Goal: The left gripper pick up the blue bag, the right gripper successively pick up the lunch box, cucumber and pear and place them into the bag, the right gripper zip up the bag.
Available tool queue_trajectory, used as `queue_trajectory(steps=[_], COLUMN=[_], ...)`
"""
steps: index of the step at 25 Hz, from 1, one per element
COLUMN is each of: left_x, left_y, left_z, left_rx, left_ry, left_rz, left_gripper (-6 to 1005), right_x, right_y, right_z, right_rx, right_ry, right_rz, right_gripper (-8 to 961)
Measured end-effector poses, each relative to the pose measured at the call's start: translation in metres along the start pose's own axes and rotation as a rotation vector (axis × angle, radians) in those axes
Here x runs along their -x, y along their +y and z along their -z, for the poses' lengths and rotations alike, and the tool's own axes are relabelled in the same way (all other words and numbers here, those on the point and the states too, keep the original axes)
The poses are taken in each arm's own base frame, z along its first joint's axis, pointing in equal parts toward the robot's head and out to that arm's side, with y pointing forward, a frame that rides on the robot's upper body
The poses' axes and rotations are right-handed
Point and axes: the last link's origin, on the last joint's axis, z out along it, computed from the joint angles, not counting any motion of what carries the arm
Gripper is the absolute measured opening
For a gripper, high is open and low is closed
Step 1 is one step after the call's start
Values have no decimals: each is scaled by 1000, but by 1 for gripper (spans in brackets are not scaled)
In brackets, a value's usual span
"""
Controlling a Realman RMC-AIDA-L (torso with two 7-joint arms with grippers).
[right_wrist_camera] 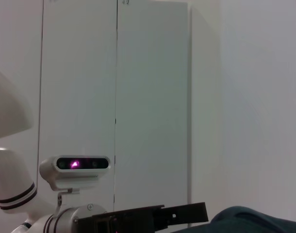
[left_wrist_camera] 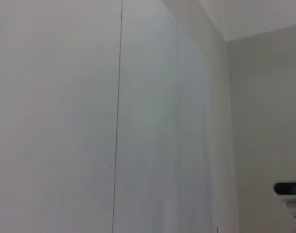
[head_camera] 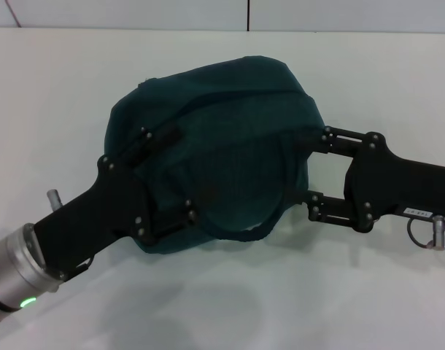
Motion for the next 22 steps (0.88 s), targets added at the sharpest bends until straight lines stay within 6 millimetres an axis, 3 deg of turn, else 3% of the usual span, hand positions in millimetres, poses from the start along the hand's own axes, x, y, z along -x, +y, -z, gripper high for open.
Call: queue_trajectory(steps=[22], left_x=[-1], left_y=[-1], left_z=[-1], left_rx=[-3], left_ry=[6], left_rz=[-4], left_gripper=[887], right_x=[0], right_y=[3], right_z=[3], right_rx=[-14], right_ry=[-19], right_rz=[48], right_gripper=[651])
